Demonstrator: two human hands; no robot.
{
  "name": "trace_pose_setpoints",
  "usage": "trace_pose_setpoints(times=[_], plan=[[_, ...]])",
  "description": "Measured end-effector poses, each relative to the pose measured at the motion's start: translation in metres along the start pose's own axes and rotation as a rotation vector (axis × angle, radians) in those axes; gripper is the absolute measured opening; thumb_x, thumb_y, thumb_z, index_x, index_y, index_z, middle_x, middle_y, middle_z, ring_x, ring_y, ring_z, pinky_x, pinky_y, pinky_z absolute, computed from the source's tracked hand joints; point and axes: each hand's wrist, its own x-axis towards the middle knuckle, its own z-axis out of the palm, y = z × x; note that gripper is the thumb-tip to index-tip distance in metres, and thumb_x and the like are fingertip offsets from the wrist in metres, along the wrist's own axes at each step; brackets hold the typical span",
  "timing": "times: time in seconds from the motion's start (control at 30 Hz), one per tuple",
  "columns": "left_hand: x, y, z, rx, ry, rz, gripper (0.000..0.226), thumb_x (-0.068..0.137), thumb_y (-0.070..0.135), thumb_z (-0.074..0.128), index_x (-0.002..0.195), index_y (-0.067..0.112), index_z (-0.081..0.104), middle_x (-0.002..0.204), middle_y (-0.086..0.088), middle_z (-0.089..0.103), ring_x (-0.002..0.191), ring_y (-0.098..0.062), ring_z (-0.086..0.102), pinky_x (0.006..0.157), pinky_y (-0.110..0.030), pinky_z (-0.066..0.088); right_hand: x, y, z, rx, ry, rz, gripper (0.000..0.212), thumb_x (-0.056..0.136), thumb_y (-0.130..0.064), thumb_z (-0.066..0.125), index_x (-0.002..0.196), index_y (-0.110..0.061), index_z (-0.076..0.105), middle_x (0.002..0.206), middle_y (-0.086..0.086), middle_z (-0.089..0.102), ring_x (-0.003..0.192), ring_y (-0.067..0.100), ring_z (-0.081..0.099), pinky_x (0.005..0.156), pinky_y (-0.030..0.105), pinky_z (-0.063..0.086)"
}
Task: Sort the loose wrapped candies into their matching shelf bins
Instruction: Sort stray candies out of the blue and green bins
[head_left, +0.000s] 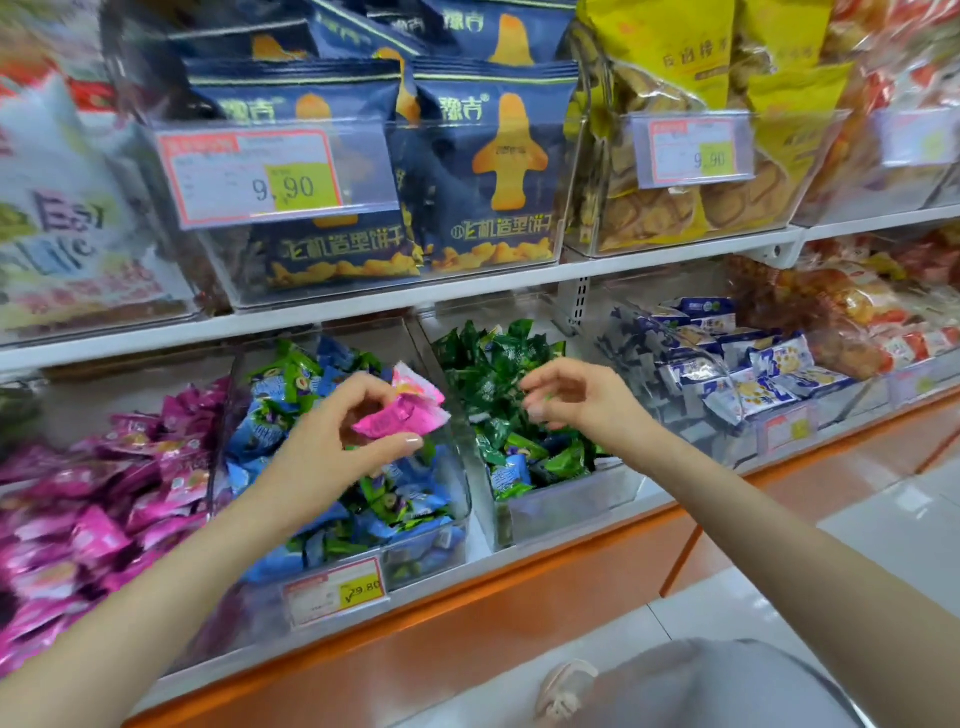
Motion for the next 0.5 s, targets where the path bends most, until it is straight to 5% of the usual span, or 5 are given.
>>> trace_pose_setpoints(times=[0.13, 0.2, 0.27, 0.37, 0.5], plan=[[-0.047, -0.023, -0.072, 0.259, 0.217, -0.044, 0.045, 0.057, 0.070, 0.069, 0.090, 0.045, 0.051, 0.089, 0.021, 0.059, 0.084, 0.002, 0.053, 0.081, -0.010, 0.037, -0.002, 0.020, 0.000, -0.399, -0.079, -0.011, 0.010, 0.081, -0.008, 0.071, 0.084, -0.018, 0.072, 0.080, -0.005, 0.069, 0.071, 0.001, 0.057, 0.068, 0.014, 0.043], [-0.057, -0.034, -0.099, 0.289, 0.374, -0.116, 0.044, 0.066, 0.041, 0.080, 0.094, 0.049, 0.048, 0.097, 0.016, 0.059, 0.098, -0.013, 0.055, 0.091, -0.021, 0.038, 0.000, 0.026, 0.006, -0.540, -0.172, 0.002, 0.010, 0.082, -0.011, 0.071, 0.091, -0.014, 0.074, 0.092, 0.001, 0.071, 0.078, 0.007, 0.060, 0.066, 0.011, 0.042], [-0.060, -0.049, -0.121, 0.422, 0.495, -0.227, 0.055, 0.071, 0.018, 0.080, 0.108, 0.042, 0.046, 0.112, -0.012, 0.060, 0.106, -0.032, 0.056, 0.093, -0.040, 0.041, 0.003, 0.030, 0.012, -0.621, -0.218, 0.012, 0.016, 0.083, -0.011, 0.069, 0.099, -0.012, 0.073, 0.102, 0.003, 0.070, 0.085, 0.008, 0.060, 0.070, 0.015, 0.042], [-0.059, -0.075, -0.131, 0.649, 0.387, -0.400, 0.051, 0.082, 0.015, 0.070, 0.127, 0.005, 0.049, 0.120, -0.032, 0.054, 0.109, -0.048, 0.052, 0.089, -0.049, 0.041, 0.007, 0.031, 0.020, -0.696, -0.214, 0.025, 0.028, 0.084, -0.009, 0.068, 0.112, -0.009, 0.069, 0.113, 0.007, 0.067, 0.101, 0.017, 0.061, 0.080, 0.019, 0.043], [-0.063, -0.096, -0.116, 0.602, 0.240, -0.455, 0.050, 0.094, 0.009, 0.050, 0.140, -0.004, 0.033, 0.141, -0.031, 0.037, 0.130, -0.042, 0.036, 0.103, -0.044, 0.029, 0.011, 0.030, 0.028, -0.775, -0.233, 0.078, 0.031, 0.086, -0.012, 0.065, 0.117, -0.013, 0.066, 0.110, 0.003, 0.063, 0.103, 0.018, 0.058, 0.076, 0.019, 0.039]])
